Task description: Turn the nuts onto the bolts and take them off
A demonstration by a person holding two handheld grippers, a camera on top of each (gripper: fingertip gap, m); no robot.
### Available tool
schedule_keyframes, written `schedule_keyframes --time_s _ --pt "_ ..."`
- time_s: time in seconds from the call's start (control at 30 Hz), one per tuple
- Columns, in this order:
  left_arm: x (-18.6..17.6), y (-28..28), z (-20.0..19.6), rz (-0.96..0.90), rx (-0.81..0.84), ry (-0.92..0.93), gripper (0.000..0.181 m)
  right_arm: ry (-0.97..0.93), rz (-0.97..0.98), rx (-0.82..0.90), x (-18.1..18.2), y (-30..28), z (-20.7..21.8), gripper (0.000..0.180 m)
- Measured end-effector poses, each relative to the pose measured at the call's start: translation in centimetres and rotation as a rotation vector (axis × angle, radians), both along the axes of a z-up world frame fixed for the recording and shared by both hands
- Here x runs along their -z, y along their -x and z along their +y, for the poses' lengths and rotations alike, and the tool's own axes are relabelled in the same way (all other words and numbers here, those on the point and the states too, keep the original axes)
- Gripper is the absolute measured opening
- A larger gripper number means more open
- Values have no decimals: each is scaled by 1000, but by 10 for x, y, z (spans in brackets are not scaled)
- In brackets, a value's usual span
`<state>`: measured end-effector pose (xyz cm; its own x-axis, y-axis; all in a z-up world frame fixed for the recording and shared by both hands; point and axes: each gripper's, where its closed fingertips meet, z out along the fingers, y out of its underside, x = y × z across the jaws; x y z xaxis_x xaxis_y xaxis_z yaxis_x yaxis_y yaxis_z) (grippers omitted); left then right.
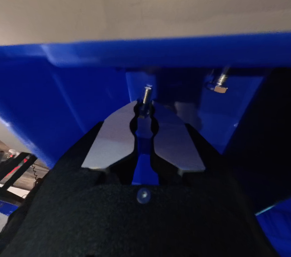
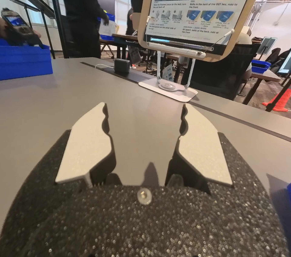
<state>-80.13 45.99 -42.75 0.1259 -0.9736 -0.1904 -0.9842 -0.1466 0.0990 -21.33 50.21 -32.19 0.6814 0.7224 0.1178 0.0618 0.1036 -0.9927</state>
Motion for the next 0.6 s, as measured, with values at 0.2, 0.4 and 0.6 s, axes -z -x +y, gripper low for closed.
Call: schedule_keyframes --time_s 0.2,0.4,0.6 --pt "5 2 -4 10 -31 7 9 -4 5 -19 -1 2 -3 87" --pt "5 4 -6 28 -96 -1 9 -13 19 -25 -6 2 -6 87" --pt "-11 19 -19 7 -235 -49 10 -20 44 -47 -13 1 -11 86"
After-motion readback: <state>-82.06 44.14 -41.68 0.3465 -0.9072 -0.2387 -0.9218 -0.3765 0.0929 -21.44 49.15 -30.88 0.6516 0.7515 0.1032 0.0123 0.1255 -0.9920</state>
